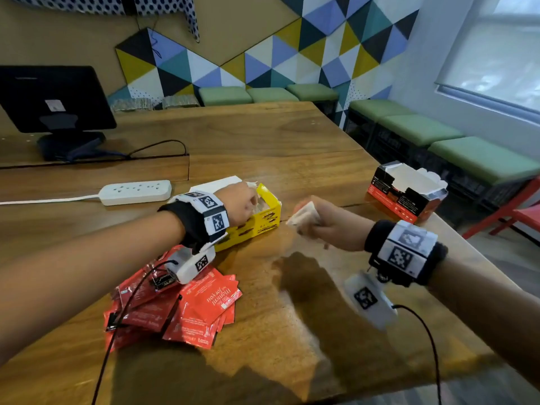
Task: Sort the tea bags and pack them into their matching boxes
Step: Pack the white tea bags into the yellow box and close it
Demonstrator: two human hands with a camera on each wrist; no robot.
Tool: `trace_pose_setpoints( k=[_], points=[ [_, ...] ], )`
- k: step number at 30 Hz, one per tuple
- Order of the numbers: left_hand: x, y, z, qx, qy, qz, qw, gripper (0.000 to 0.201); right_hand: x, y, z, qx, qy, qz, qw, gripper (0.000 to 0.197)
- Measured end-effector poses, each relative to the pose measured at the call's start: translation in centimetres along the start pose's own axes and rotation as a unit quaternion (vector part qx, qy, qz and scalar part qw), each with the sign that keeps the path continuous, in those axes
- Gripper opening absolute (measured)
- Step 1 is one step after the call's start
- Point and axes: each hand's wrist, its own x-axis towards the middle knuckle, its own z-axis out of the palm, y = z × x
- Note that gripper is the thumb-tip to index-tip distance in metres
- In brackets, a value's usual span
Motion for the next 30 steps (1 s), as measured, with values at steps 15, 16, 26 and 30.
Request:
trace_pose_setpoints(
  k=[15,16,26,30],
  points=[
    [2.4,-0.4,0.7,-0.034,-0.088,-0.032,0.995,0.025,6.1,0.5,2.2,-0.231,-0.024,0.030,0.972,0.055],
    [2.5,-0.5,0.8,-0.045,-0.092,-0.037,0.994,0.034,6.2,0.5,2.3,-0.232,-0.025,0.028,0.972,0.055],
    [2.6,-1.1,1.2,-0.132,-0.077,-0.027,0.988,0.042,6.4,0.5,2.3,-0.214,-0.031,0.021,0.976,0.046],
    [2.4,-1.1,1.0,-0.052,-0.105,0.014,0.993,0.048,6.4,0.5,2.1,-0.211,-0.029,0.028,0.977,0.046]
  ],
)
